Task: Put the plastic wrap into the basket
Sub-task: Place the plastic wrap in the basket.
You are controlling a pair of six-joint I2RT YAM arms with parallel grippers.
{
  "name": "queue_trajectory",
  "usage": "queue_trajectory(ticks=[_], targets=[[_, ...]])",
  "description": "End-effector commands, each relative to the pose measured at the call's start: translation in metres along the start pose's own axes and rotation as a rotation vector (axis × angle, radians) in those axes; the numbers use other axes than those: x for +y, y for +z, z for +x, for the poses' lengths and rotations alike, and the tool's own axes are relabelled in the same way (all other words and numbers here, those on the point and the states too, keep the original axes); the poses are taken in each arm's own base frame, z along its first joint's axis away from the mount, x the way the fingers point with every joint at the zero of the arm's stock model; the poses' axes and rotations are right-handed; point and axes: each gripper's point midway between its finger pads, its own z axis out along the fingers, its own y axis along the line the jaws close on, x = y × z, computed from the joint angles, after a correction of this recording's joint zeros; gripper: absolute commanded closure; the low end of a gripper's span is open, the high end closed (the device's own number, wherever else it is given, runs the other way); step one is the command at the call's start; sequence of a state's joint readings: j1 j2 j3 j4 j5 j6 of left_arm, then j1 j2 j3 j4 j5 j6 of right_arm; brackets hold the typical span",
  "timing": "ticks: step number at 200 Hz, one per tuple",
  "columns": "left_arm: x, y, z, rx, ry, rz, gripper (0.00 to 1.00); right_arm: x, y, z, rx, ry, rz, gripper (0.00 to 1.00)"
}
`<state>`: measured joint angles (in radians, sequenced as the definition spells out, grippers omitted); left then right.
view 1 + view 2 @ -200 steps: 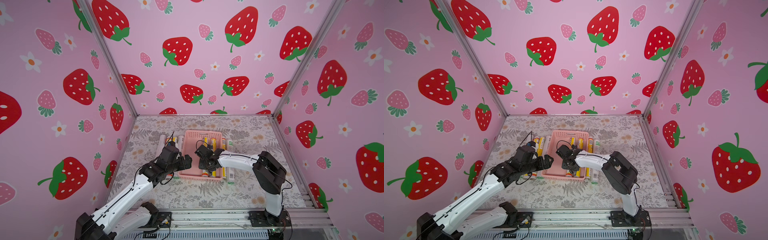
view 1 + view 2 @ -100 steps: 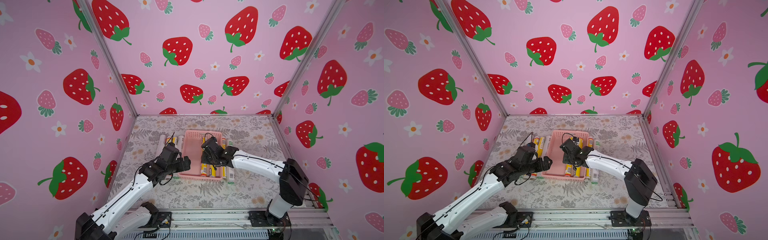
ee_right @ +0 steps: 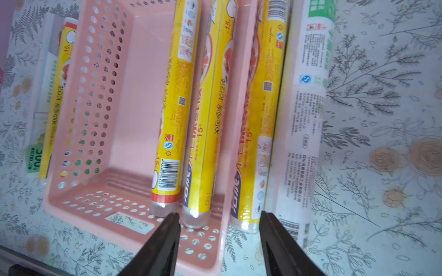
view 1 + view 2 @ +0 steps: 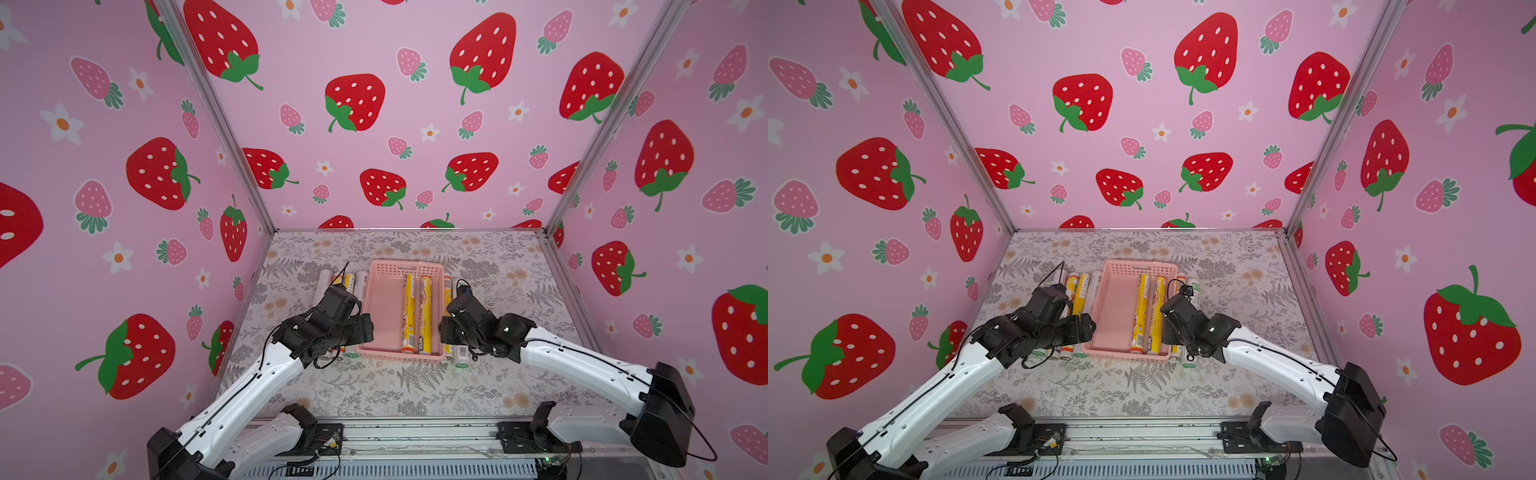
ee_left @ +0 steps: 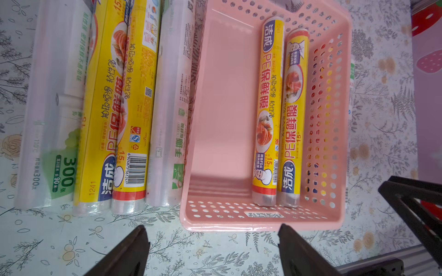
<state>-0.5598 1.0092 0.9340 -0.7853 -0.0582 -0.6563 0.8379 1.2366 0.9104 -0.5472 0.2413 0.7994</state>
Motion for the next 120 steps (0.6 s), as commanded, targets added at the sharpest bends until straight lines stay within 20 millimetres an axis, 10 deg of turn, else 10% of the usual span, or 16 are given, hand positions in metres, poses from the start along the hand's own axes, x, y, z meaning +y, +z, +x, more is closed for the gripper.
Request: queue_trajectory(ticks=[1,73,120], targets=[[0.011,-0.002,-0.011,-0.04,-0.036,-0.074,0.11,-0.016,-0.001,0.01,0.025,-0.026,0.026,0.42],[0.017,0.028,0.009,0.032,-0.054,-0.099,0.11,-0.01,0.002,0.018,0.049,-0.027,-0.038,0.45],[-0.022,0.023,-0.003,0.003,-0.036,0.068,0.15,-0.026,-0.016,0.004,-0.011,-0.009,0.05,0.45]])
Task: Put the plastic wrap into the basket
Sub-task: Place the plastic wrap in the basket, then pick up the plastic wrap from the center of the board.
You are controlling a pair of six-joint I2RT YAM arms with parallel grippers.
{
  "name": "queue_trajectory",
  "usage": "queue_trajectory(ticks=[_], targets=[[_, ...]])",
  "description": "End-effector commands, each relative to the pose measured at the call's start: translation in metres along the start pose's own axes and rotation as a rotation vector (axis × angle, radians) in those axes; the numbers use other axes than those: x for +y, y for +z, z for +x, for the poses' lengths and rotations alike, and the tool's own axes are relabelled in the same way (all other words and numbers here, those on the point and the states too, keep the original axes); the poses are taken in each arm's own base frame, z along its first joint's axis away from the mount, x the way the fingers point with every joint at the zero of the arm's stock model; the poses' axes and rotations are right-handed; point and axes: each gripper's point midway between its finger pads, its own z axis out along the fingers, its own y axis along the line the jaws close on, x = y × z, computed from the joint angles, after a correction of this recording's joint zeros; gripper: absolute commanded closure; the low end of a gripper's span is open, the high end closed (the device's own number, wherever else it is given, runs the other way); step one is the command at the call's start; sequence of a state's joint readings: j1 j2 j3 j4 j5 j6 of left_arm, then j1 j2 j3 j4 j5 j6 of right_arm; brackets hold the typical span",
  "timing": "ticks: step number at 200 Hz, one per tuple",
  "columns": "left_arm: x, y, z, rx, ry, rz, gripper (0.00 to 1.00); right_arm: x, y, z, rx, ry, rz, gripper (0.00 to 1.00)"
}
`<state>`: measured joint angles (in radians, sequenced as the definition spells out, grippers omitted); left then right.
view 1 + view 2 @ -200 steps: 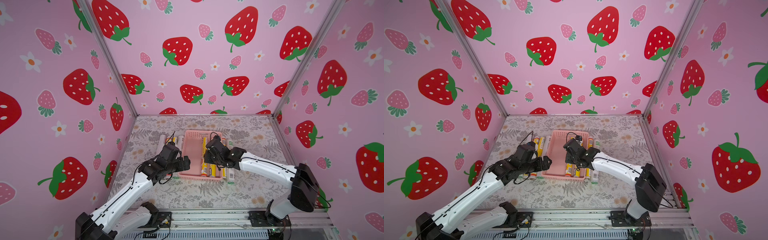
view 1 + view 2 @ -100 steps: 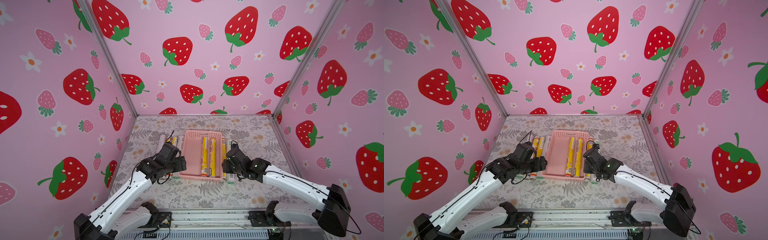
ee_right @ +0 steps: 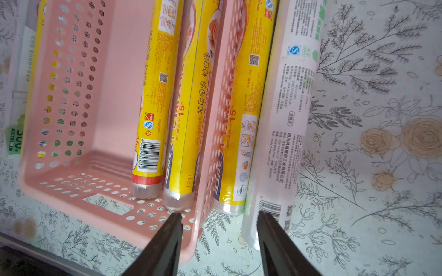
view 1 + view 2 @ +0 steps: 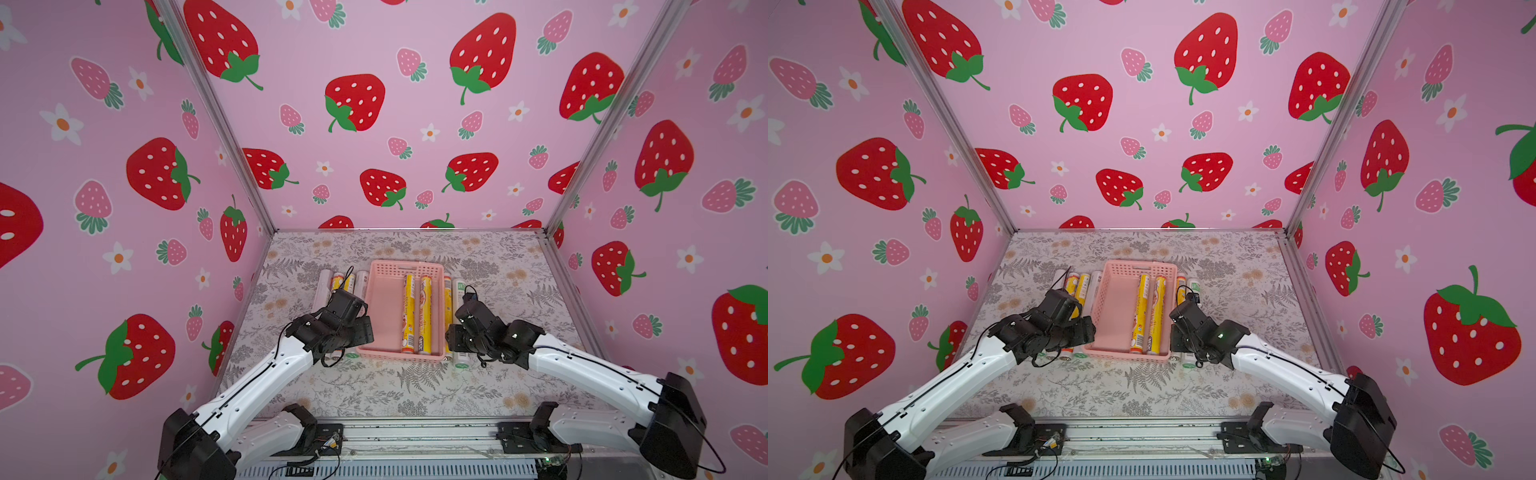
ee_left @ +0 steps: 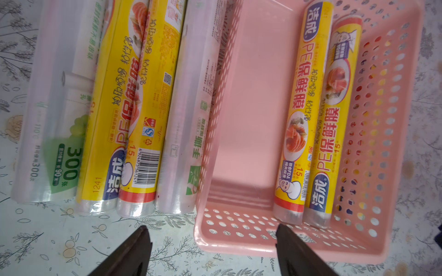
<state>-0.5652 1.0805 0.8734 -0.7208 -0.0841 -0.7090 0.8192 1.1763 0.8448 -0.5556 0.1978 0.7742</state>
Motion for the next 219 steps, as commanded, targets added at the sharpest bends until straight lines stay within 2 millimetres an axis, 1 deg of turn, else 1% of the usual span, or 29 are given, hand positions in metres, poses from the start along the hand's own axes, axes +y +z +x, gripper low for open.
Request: queue_trajectory(ticks=[1,17,30,43,58,79,96,102,145,164,183,219], targets=[[-0.033,-0.009,-0.012,-0.034,0.01,0.132,0.15,-0.013,-0.015,-0.011,-0.049,0.006,0.062,0.45],[-0.06,-0.016,-0.02,-0.064,0.049,0.208,0.14,-0.023,-0.02,-0.015,-0.08,0.014,0.098,0.44],[-0.079,-0.016,-0.025,-0.083,0.071,0.257,0.13,-0.031,-0.021,-0.017,-0.097,0.028,0.112,0.42],[-0.094,-0.01,-0.031,-0.091,0.072,0.294,0.12,-0.039,-0.02,-0.02,-0.104,0.046,0.133,0.41],[-0.104,0.003,-0.036,-0.086,0.079,0.3,0.11,-0.047,-0.02,-0.024,-0.107,0.067,0.152,0.41],[-0.111,0.026,-0.041,-0.075,0.082,0.27,0.09,-0.055,-0.021,-0.027,-0.118,0.099,0.155,0.4],[-0.115,0.045,-0.045,-0.061,0.089,0.24,0.09,-0.058,-0.019,-0.028,-0.118,0.124,0.128,0.36],[-0.118,0.051,-0.047,-0.06,0.092,0.236,0.09,-0.059,-0.018,-0.027,-0.114,0.138,0.119,0.36],[-0.138,0.094,-0.054,-0.018,0.136,0.221,0.1,-0.074,-0.004,-0.021,-0.08,0.201,0.102,0.36],[-0.138,0.113,-0.053,0.001,0.138,0.192,0.1,-0.077,0.003,-0.017,-0.062,0.213,0.086,0.37],[-0.13,0.126,-0.053,-0.012,0.106,0.165,0.08,-0.083,0.007,-0.014,-0.056,0.223,0.099,0.37],[-0.139,0.138,-0.046,0.02,0.095,0.216,0.08,-0.088,0.013,-0.015,-0.058,0.237,0.098,0.38]])
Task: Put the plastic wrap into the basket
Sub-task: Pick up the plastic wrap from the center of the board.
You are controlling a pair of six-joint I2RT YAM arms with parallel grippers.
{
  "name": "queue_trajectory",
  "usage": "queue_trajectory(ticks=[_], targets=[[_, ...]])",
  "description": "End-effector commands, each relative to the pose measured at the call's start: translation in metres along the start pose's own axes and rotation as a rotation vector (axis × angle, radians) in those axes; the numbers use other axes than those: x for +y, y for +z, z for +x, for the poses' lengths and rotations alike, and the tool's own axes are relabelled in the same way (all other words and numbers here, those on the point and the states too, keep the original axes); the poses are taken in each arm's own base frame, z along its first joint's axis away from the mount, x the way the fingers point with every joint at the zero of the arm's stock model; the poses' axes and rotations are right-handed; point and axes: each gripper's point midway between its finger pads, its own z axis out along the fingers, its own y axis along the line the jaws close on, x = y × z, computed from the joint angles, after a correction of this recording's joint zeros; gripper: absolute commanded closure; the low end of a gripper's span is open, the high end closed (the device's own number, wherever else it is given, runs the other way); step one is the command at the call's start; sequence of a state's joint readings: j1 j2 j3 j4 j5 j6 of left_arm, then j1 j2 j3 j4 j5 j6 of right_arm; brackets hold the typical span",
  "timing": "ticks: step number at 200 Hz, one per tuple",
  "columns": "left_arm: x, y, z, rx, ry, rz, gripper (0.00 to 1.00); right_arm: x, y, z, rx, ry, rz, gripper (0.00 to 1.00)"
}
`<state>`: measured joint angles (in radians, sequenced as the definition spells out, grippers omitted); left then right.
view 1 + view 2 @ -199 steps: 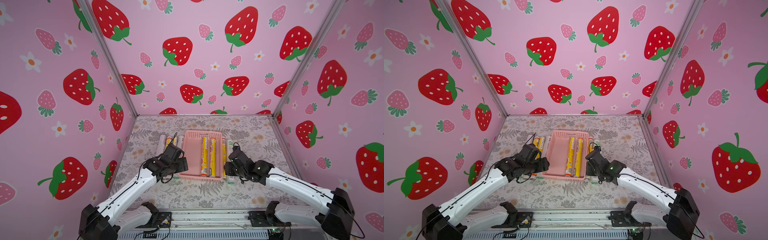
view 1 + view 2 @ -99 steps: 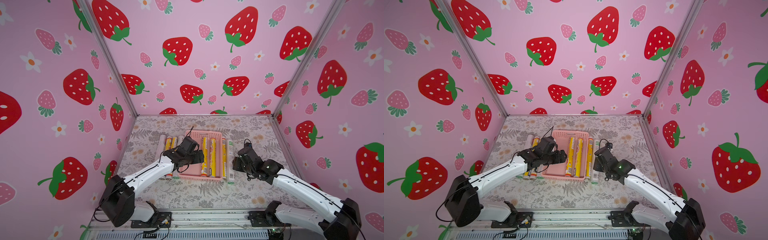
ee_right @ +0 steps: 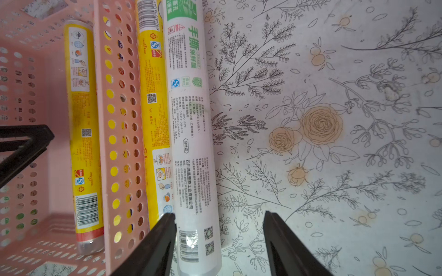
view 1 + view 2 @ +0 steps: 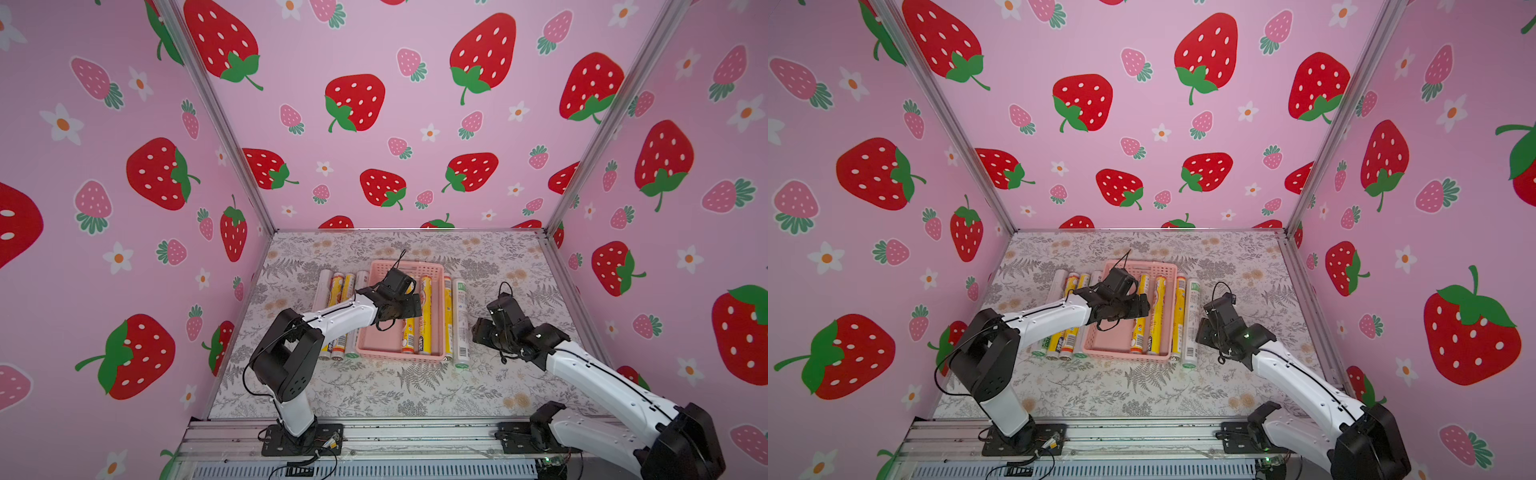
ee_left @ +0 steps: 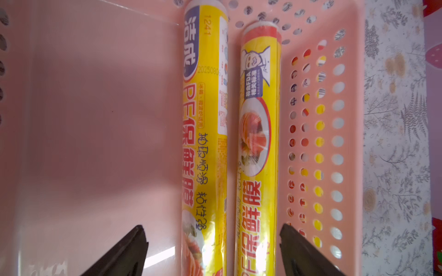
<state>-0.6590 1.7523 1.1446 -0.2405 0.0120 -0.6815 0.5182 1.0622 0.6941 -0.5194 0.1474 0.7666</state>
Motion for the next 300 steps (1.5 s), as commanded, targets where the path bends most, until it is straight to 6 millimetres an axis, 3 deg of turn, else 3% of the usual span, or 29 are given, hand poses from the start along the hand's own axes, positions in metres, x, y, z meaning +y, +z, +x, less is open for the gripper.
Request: queue_trajectory(ticks=[1,69,105,138,185,223,261,300], targets=[[-0.01,0.005,-0.006,-0.012,-0.005,0.049,0.08,0.001,0.006,-0.001,-0.008,0.0,-0.015,0.38],[-0.026,0.021,0.018,0.073,0.028,0.153,0.08,-0.008,0.016,0.006,-0.028,0.043,-0.016,0.4],[-0.037,0.023,0.023,0.082,0.046,0.168,0.08,0.005,0.024,0.011,0.022,0.02,-0.058,0.4],[-0.032,0.025,0.027,0.08,0.045,0.137,0.08,0.011,0.042,0.019,0.085,-0.001,-0.058,0.41],[-0.024,0.001,0.014,0.024,0.068,0.07,0.07,0.021,0.049,0.013,0.09,-0.018,-0.07,0.4],[-0.021,-0.017,0.006,0.011,0.097,0.026,0.07,0.009,0.056,0.008,0.096,-0.027,0.036,0.4],[-0.018,-0.053,0.0,-0.039,0.102,0.023,0.06,0.007,0.063,0.007,0.103,-0.041,0.073,0.4],[0.007,-0.08,0.001,-0.121,0.08,-0.035,0.03,0.005,0.075,0.009,0.129,-0.054,0.109,0.4]])
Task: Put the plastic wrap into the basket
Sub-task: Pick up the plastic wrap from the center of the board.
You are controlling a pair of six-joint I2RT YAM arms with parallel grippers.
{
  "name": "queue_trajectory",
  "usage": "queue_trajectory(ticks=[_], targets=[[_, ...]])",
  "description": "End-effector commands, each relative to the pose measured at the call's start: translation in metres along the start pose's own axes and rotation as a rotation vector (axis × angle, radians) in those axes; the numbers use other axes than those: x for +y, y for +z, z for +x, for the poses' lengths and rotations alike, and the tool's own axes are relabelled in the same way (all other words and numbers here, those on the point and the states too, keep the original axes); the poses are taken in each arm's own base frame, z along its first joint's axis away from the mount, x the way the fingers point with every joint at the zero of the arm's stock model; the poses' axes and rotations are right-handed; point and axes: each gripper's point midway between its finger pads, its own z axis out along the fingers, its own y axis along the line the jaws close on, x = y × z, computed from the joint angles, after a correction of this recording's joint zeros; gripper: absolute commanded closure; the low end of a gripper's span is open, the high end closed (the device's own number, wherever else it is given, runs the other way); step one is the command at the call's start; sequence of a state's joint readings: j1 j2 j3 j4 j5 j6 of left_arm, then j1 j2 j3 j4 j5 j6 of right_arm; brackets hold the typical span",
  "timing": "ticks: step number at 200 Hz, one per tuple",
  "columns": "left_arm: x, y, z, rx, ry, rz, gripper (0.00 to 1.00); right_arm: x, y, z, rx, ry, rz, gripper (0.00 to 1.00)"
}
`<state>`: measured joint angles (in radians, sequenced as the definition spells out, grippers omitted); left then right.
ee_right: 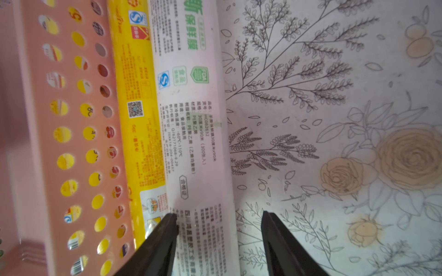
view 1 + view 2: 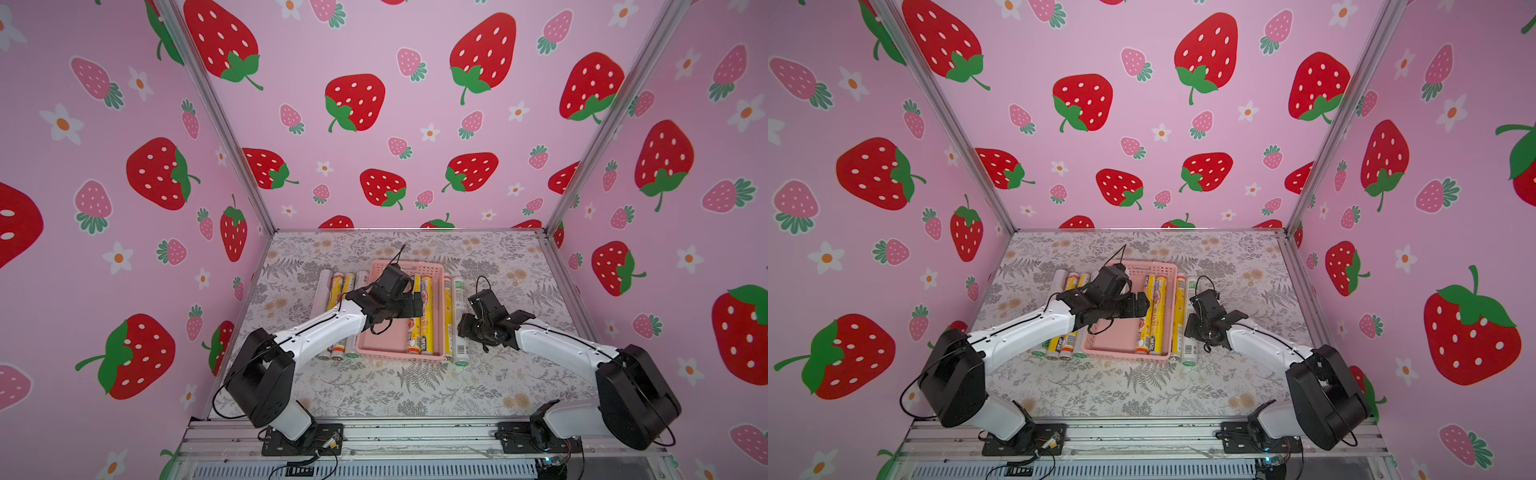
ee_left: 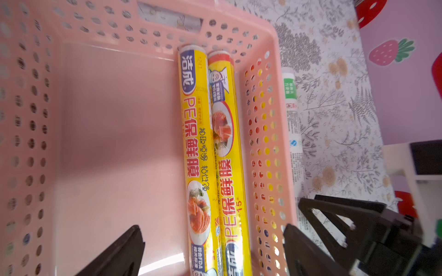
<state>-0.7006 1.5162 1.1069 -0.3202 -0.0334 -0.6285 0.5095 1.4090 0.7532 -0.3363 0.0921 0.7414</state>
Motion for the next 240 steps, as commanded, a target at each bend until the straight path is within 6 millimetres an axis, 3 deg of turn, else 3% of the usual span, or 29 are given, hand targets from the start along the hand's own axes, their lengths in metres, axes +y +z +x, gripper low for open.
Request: queue_trajectory(ticks=[1,98,137,155,176,197,240], targets=[[0.026,-0.011,0.011,-0.013,0.001,-0.093,0.03,-0.012,0.009,0.002,0.019,-0.02,0.075,0.4],[0.049,-0.054,0.023,-0.057,-0.04,-0.132,0.01,-0.042,0.026,0.02,0.049,0.029,0.185,0.41],[0.056,-0.071,0.03,-0.092,-0.073,-0.105,0.01,-0.05,0.026,0.023,0.039,0.045,0.207,0.47],[0.057,-0.083,0.03,-0.113,-0.083,-0.087,0.0,-0.054,0.021,0.021,0.017,0.055,0.213,0.56],[0.058,-0.094,0.027,-0.138,-0.093,-0.069,0.0,-0.048,0.009,0.016,-0.013,0.049,0.164,0.67],[0.056,-0.103,0.022,-0.156,-0.115,-0.042,0.0,-0.039,-0.014,0.005,-0.054,0.034,0.111,0.69],[0.034,-0.118,0.002,-0.198,-0.097,0.089,0.0,-0.017,-0.094,-0.03,-0.185,0.054,0.005,0.7]])
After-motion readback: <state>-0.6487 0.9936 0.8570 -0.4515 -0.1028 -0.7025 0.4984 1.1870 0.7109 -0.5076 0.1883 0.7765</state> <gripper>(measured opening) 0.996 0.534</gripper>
